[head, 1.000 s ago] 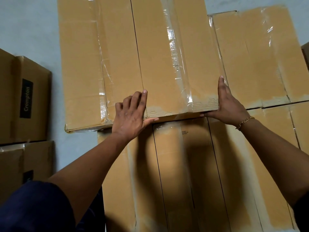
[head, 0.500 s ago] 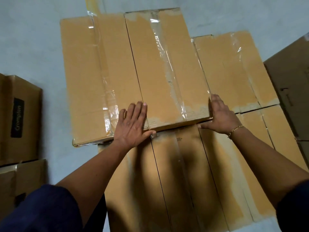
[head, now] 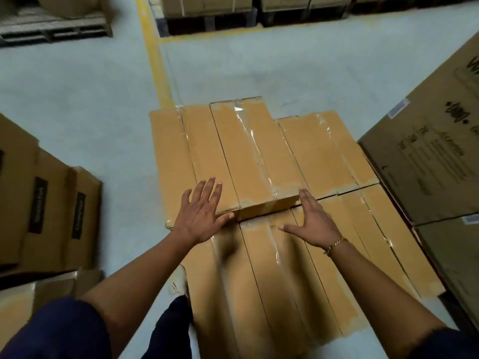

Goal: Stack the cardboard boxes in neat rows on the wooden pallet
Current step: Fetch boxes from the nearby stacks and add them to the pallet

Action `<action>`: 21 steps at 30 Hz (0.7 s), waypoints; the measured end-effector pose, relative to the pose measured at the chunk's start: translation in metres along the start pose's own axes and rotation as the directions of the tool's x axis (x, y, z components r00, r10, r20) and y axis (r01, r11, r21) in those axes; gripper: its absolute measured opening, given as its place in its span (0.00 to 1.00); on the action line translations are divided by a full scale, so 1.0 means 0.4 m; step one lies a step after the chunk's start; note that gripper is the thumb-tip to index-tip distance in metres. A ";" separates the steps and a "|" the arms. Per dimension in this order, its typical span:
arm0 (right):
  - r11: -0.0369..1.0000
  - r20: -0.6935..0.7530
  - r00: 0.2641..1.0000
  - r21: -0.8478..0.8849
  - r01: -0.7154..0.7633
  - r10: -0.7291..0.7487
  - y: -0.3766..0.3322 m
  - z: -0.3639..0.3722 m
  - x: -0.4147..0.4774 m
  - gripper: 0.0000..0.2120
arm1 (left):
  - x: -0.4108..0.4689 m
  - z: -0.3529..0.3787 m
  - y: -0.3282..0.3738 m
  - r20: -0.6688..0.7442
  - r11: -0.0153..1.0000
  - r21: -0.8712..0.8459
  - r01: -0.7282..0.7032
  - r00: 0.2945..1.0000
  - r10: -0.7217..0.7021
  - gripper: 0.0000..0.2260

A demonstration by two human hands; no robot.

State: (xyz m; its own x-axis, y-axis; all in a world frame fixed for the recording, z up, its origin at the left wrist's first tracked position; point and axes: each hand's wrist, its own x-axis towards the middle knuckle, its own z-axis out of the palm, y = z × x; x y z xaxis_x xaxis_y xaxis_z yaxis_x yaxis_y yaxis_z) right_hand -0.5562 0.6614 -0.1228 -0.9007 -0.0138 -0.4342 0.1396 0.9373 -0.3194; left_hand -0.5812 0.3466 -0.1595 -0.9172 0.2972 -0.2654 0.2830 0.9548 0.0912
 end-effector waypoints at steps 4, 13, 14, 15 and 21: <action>0.991 -0.057 0.992 0.070 0.116 -0.112 -0.058 -0.046 -0.162 0.55 | -0.198 -0.101 0.080 -0.078 0.995 -0.078 0.060 0.995 -0.066 0.43; 0.940 -0.082 0.951 0.152 0.306 -0.297 -0.131 -0.073 -0.493 0.47 | -0.652 -0.196 0.170 -0.113 0.931 -0.253 0.264 0.947 -0.299 0.46; 0.934 -0.074 0.946 0.152 0.323 -0.315 -0.142 -0.073 -0.516 0.47 | -0.690 -0.201 0.163 -0.117 0.924 -0.264 0.277 0.941 -0.316 0.47; 0.930 -0.062 0.943 0.154 0.333 -0.328 -0.155 -0.070 -0.538 0.46 | -0.727 -0.205 0.154 -0.119 0.915 -0.276 0.293 0.935 -0.335 0.47; 0.912 -0.025 0.926 0.160 0.376 -0.377 -0.249 -0.034 -0.633 0.45 | -0.918 -0.206 0.100 -0.133 0.861 -0.328 0.390 0.883 -0.451 0.45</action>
State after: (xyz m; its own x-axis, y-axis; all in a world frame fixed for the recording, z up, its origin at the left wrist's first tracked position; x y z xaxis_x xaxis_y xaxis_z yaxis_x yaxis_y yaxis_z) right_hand -0.3477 0.5762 0.0306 -0.8966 -0.3580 -0.2606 -0.1456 0.7942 -0.5900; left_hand -0.2562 0.2750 0.0206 -0.9744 -0.1690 -0.1480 -0.2061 0.9347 0.2895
